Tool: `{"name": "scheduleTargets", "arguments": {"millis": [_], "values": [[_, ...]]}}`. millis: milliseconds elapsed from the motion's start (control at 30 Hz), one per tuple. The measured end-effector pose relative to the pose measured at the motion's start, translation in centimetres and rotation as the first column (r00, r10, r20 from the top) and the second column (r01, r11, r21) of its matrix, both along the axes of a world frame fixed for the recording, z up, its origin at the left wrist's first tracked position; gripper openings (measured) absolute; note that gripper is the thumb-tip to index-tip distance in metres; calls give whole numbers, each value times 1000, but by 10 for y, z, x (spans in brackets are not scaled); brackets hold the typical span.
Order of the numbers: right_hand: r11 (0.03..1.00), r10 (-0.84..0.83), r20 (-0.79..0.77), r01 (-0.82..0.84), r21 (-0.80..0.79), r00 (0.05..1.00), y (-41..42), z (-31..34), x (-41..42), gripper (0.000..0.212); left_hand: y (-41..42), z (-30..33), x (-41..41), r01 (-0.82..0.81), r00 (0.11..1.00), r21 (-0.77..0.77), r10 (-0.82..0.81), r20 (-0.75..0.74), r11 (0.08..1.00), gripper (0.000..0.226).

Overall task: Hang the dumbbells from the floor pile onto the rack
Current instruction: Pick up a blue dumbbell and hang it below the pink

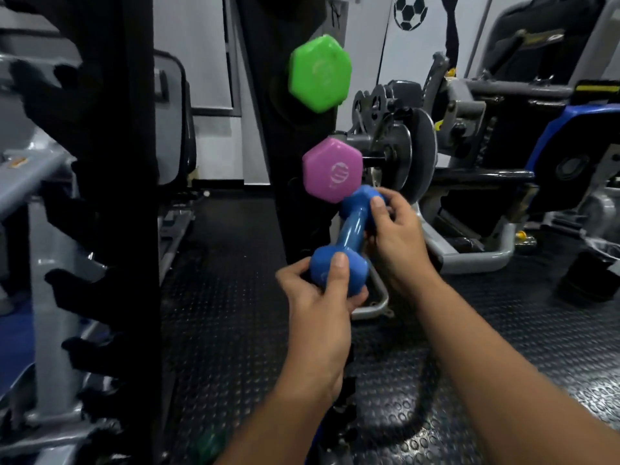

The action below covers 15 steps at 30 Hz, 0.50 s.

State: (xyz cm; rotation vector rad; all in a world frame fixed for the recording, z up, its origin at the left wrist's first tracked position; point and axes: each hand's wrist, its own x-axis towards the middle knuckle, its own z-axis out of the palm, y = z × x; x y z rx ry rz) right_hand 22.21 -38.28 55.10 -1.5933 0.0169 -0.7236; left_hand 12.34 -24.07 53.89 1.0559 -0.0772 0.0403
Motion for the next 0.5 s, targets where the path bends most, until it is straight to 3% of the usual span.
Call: {"name": "scheduleTargets", "arguments": {"millis": [100,233,300,367,400,433,500], "values": [[997,-33,11,33,-66,999,2,15,19,16,-11,6,11,-19,1000,-41,18,-17,999,29],[996,94,-51,-95,0,994,9,20,38,18,-11,6,22,-31,998,-56,28,-55,998,26],[991,131,-97,-133,-6,987,12,18,44,15,1,-1,22,-68,998,156,69,-1,985,20],[988,153,-102,-155,-9,983,12,17,48,15,19,-10,28,-300,954,450,251,167,841,23],[987,162,-104,-163,-4,981,12,17,50,16,29,-14,33,-411,911,489,328,248,770,26],[985,174,-104,-175,4,979,12,16,50,17,38,-16,39,-460,887,470,363,286,753,30],[985,168,-112,-171,-12,979,10,15,52,18,47,-22,54,-398,914,452,303,269,798,43]]}}
